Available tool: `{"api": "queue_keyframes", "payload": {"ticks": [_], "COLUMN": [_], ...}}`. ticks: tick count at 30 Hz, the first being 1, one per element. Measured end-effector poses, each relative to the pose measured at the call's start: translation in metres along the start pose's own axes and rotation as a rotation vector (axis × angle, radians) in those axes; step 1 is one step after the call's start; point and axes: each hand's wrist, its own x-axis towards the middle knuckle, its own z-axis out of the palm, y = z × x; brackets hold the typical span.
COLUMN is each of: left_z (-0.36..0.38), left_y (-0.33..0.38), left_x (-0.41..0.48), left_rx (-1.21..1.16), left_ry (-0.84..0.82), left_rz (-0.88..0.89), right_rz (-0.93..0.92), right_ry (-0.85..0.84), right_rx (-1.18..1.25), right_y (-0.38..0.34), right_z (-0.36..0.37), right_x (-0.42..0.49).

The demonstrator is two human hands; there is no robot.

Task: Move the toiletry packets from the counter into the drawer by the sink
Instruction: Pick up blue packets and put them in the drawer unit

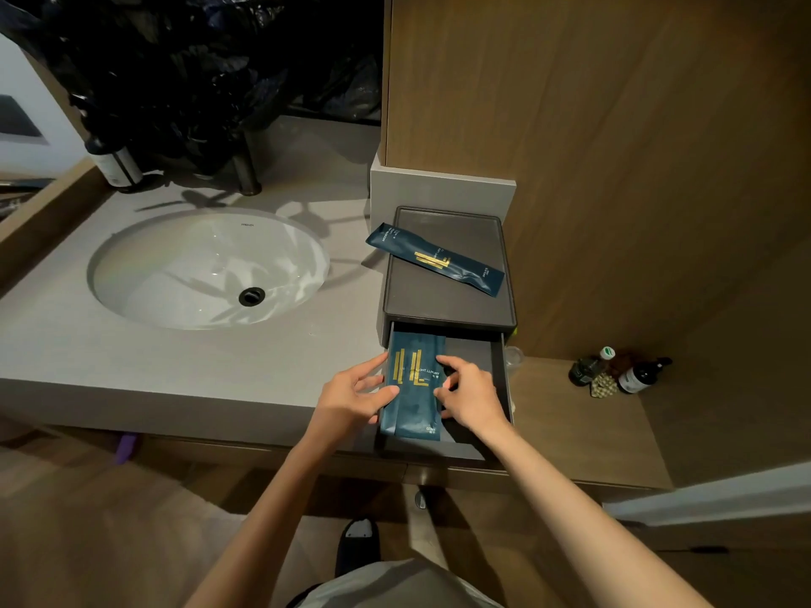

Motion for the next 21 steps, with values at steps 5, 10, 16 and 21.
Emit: {"api": "queue_keyframes", "payload": {"ticks": [5, 10, 16, 21], "left_z": [0.0, -0.002, -0.005, -0.005], "left_y": [0.003, 0.003, 0.001, 0.003], "left_x": [-0.003, -0.004, -0.004, -0.004], "left_rx": [-0.016, 0.002, 0.012, 0.001], "left_ry": [-0.009, -0.018, -0.032, -0.03], "left_rz": [0.004, 0.034, 0.063, 0.056], "right_rz": [-0.254, -0.368, -0.404, -0.437], "right_ry": [0.018, -0.247, -0.331, -0.358], "right_rx": [-0.399, -0.544, -0.692, -0.713], "right_y": [0.0, -0.001, 0.009, 0.013], "right_z": [-0.006, -0.003, -0.004, -0.01], "right_x": [-0.006, -0.006, 0.003, 0.007]}}
